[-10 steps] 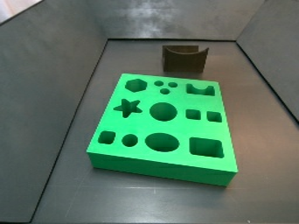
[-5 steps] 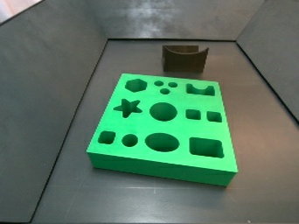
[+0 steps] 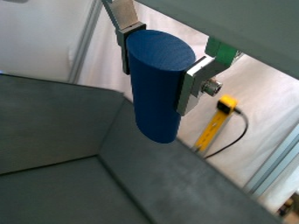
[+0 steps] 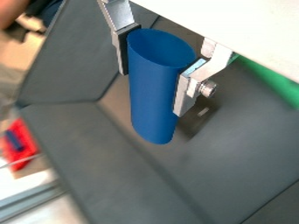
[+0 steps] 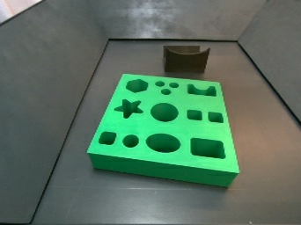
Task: Pick up the oval object. Move up. Place the oval object on the fixture. Regrasp the oval object. Move to above the board. Insert the oval object.
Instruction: Move to above the board.
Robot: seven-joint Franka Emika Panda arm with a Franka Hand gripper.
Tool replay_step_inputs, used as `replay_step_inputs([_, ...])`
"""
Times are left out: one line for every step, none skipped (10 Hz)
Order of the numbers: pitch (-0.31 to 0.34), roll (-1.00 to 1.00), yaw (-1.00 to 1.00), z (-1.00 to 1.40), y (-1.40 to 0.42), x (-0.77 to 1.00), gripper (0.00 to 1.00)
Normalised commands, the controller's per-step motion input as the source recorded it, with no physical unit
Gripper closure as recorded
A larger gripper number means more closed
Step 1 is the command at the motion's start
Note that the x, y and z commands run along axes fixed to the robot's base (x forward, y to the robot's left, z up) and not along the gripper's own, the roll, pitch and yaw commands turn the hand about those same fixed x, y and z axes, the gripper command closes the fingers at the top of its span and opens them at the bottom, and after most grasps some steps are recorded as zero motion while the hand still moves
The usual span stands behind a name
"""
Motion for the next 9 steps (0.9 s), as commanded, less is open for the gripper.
replay_step_inputs([-0.073,-1.00,-0.12,-0.09,-1.00,-0.43,1.00])
replay_step_inputs([-0.075,-1.00,-0.12,-0.09,-1.00,-0.44,1.00])
replay_step_inputs([-0.083,-1.00,-0.13,-0.09,-1.00,-0.47,1.00])
replay_step_inputs([-0.089,-1.00,-0.13,-0.09,-1.00,-0.49,1.00])
replay_step_inputs([-0.099,-1.00,-0.13,-0.09,-1.00,-0.52,1.00])
replay_step_inputs([-0.117,-1.00,-0.13,-0.08,-1.00,-0.57,1.00])
replay_step_inputs([-0.132,-1.00,-0.13,-0.07,-0.84,-0.51,1.00])
replay_step_inputs([-0.142,-0.83,-0.10,-0.03,-0.40,-0.32,1.00])
replay_step_inputs([-0.123,-0.62,-0.06,-0.02,-0.17,-0.21,1.00])
